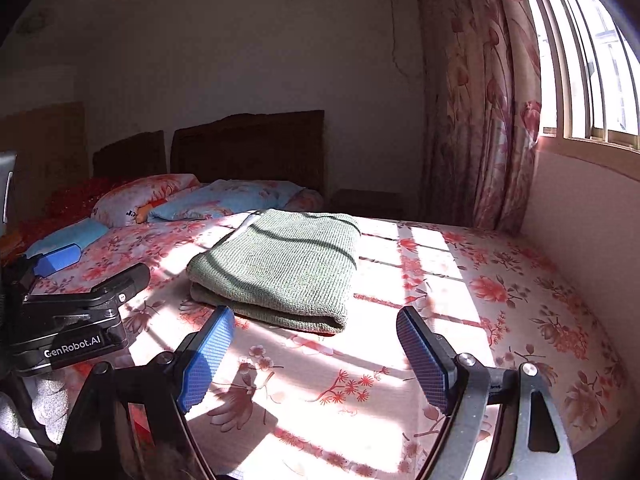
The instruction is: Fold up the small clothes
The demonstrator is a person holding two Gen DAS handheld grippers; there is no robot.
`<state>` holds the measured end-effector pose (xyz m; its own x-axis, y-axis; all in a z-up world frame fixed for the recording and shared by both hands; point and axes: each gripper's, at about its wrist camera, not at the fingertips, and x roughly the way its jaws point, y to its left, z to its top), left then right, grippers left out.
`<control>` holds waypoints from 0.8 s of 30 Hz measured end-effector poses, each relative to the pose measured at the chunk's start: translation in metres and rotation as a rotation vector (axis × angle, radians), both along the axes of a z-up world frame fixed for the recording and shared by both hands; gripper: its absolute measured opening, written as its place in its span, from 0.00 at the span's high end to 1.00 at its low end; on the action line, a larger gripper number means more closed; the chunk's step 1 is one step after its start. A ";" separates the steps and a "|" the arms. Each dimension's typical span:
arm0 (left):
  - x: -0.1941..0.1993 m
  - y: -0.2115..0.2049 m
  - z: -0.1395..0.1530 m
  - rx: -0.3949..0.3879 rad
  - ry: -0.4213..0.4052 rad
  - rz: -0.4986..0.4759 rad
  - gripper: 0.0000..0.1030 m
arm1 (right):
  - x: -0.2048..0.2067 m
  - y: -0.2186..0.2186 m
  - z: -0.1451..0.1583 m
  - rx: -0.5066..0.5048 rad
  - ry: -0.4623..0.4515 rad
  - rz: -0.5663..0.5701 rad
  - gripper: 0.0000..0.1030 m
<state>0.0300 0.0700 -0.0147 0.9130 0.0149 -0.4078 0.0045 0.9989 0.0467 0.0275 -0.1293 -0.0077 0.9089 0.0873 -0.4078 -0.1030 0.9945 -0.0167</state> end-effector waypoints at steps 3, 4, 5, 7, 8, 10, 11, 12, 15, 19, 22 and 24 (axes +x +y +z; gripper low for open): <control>0.000 -0.001 0.000 0.001 0.002 -0.003 0.00 | 0.002 -0.002 -0.002 0.007 0.011 -0.006 0.17; 0.000 -0.001 0.000 0.001 0.001 -0.003 0.00 | 0.002 -0.003 -0.002 0.008 0.014 -0.008 0.17; -0.001 -0.001 0.001 0.002 0.000 -0.003 0.00 | 0.003 -0.003 -0.002 0.008 0.016 -0.008 0.17; -0.001 -0.002 0.001 0.001 0.000 -0.005 0.00 | 0.004 -0.004 -0.003 0.009 0.021 -0.008 0.17; -0.001 -0.002 0.001 0.002 0.000 -0.004 0.00 | 0.004 -0.004 -0.003 0.010 0.023 -0.009 0.17; -0.001 -0.002 0.001 0.001 0.000 -0.003 0.00 | 0.004 -0.005 -0.003 0.012 0.027 -0.009 0.17; -0.001 -0.002 0.001 0.001 0.000 -0.003 0.00 | 0.004 -0.004 -0.003 0.013 0.028 -0.009 0.17; -0.001 -0.002 0.001 0.001 0.000 -0.004 0.00 | 0.004 -0.005 -0.004 0.014 0.028 -0.010 0.17; -0.001 -0.002 0.001 0.003 -0.001 -0.006 0.00 | 0.005 -0.004 -0.004 0.015 0.032 -0.011 0.17; -0.001 -0.002 0.001 0.002 -0.001 -0.005 0.00 | 0.005 -0.005 -0.005 0.017 0.037 -0.014 0.17; -0.001 -0.002 0.001 0.002 -0.001 -0.005 0.00 | 0.006 -0.007 -0.006 0.023 0.043 -0.020 0.17; -0.001 -0.002 0.001 0.002 -0.001 -0.006 0.00 | 0.007 -0.007 -0.006 0.027 0.048 -0.023 0.17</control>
<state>0.0286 0.0678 -0.0142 0.9133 0.0106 -0.4072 0.0100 0.9988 0.0484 0.0344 -0.1367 -0.0137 0.8904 0.0781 -0.4485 -0.0800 0.9967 0.0148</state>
